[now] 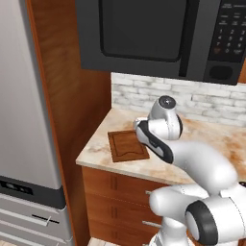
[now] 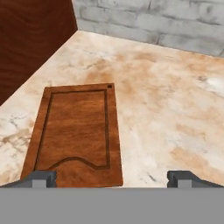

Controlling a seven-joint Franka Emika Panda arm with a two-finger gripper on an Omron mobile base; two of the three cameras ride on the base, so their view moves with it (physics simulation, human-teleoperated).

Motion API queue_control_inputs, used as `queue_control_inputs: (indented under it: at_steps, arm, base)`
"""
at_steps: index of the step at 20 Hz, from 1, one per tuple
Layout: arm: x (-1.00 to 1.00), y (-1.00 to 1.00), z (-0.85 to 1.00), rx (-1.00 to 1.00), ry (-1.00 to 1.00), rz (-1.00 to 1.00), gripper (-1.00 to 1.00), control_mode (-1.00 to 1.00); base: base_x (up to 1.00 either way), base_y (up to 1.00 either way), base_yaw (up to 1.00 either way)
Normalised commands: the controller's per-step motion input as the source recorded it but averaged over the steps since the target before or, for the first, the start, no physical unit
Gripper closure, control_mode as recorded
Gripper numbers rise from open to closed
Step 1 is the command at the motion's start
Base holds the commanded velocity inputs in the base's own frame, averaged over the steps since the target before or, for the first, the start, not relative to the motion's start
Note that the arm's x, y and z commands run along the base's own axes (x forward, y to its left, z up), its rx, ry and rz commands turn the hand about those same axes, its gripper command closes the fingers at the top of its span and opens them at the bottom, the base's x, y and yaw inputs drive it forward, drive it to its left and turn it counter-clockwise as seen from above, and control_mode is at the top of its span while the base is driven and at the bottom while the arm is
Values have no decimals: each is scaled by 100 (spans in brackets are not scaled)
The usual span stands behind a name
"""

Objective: Move the cutting board and knife to the sink. Then move spray from the cabinet to the counter.

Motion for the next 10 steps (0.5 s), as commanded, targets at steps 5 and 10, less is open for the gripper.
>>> queue_control_inputs:
  at_steps: [5, 10]
  arm:
    - [24, 0, -18, 6, 0, -5, -100, -100]
    - [28, 0, -16, 3, 0, -4, -100, -100]
  base:
    - [0, 0, 0]
    - [0, 0, 0]
